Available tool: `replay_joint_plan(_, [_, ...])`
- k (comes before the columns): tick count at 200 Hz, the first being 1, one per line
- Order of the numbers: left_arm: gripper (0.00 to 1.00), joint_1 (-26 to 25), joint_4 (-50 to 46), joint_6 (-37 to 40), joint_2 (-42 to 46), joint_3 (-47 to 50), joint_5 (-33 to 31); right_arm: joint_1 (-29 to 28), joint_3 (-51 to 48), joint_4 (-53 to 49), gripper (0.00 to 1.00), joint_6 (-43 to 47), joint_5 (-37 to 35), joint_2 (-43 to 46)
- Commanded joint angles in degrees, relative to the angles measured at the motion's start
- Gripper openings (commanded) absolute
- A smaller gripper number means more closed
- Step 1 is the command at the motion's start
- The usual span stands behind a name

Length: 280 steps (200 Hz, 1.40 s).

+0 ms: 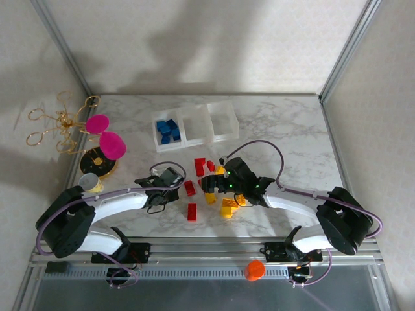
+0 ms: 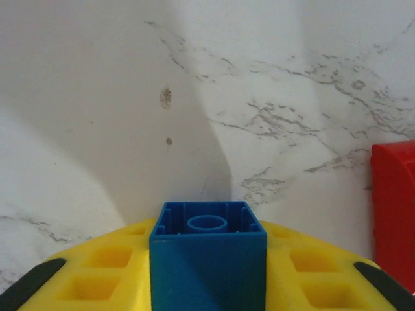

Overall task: Sort the legos into containers by color
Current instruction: Pick up the lego from the middle-left of the table, then place the lego in the container.

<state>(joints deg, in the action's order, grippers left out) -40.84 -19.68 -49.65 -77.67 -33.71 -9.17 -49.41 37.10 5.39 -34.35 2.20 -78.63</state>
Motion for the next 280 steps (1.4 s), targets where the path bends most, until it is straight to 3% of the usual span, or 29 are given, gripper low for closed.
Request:
replay_joint_plan(1, [0.28,-0.39,-2.60,-0.04,2.35,-1.29,-3.78,-0.60,1.03,1.19,0.99,-0.60,0.57,1.31])
replay_joint_plan(76, [0.23,3.17,-7.28,8.50,0.15,-18.94,-11.18,3.79,3.52,0.38,0.99,-1.91,0.19,4.56])
replay_joint_plan(122, [0.20,11.97,-3.80,15.80,-12.60,-33.75,-10.82,7.21,7.14,2.57,0.99,-0.47,-0.13,1.46])
replay_joint_plan(200, [0.21,20.14,-0.19,20.28,-34.97,-52.19,-12.33,9.36,10.44,2.52,0.99,1.34,-0.49,-2.49])
replay_joint_plan(224, [0.27,20.91,1.82,20.86,-38.16,-53.84,-9.15,9.38,10.69,2.01,0.99,2.06,-0.76,-3.18])
replay_joint_plan(280, [0.49,21.01,-0.35,22.91,-38.28,-56.60,-9.85,9.33,12.18,-1.09,0.99,4.82,-1.86,-4.67])
